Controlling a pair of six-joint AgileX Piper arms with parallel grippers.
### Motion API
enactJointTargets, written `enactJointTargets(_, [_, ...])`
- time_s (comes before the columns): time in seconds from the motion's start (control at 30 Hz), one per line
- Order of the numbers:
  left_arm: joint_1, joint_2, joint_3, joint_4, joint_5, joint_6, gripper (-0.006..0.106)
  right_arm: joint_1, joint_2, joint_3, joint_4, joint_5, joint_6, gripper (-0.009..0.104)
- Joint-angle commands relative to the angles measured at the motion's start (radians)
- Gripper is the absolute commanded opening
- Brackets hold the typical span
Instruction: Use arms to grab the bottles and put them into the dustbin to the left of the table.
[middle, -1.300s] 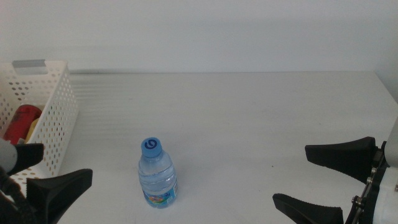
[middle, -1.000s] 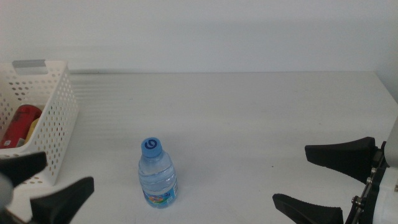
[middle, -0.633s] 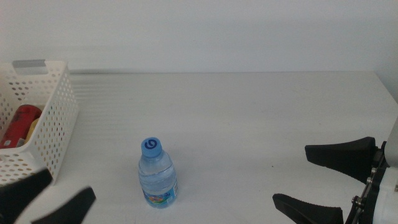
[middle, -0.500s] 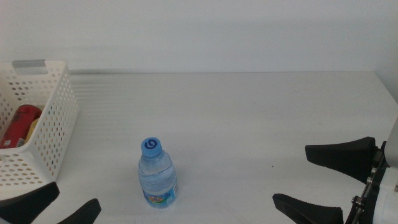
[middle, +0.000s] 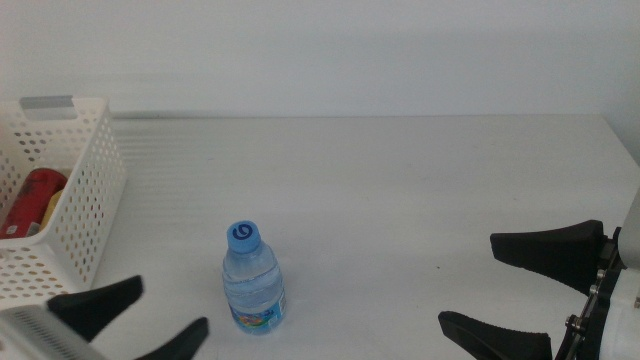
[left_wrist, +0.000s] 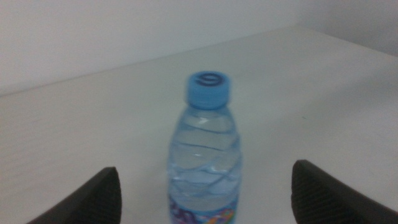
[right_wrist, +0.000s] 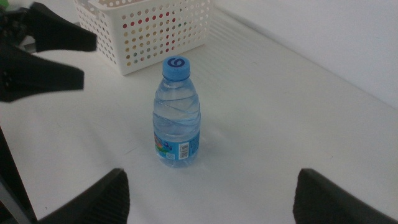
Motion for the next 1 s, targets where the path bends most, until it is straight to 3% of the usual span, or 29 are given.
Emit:
enactJointTargets(0.0, [-0.004, 0.093, -0.028, 0.047, -0.158, -0.046, 0.090, 0.003, -0.006, -0.025, 0.000, -0.070, -0.009, 0.070])
enactJointTargets(0.4, [-0.004, 0.486, -0.028, -0.034, -0.608, -0.048, 0.090, 0.003, -0.006, -0.025, 0.000, -0.070, -0.009, 0.070])
enactJointTargets(0.8, [-0.004, 0.770, -0.031, -0.087, -0.910, -0.010, 0.090, 0.003, -0.006, -0.025, 0.000, -0.070, -0.009, 0.070])
enactJointTargets(0.97, [-0.004, 0.873, -0.071, -0.085, -0.924, -0.011, 0.090, 0.003, -0.006, -0.025, 0.000, -0.070, -0.009, 0.070])
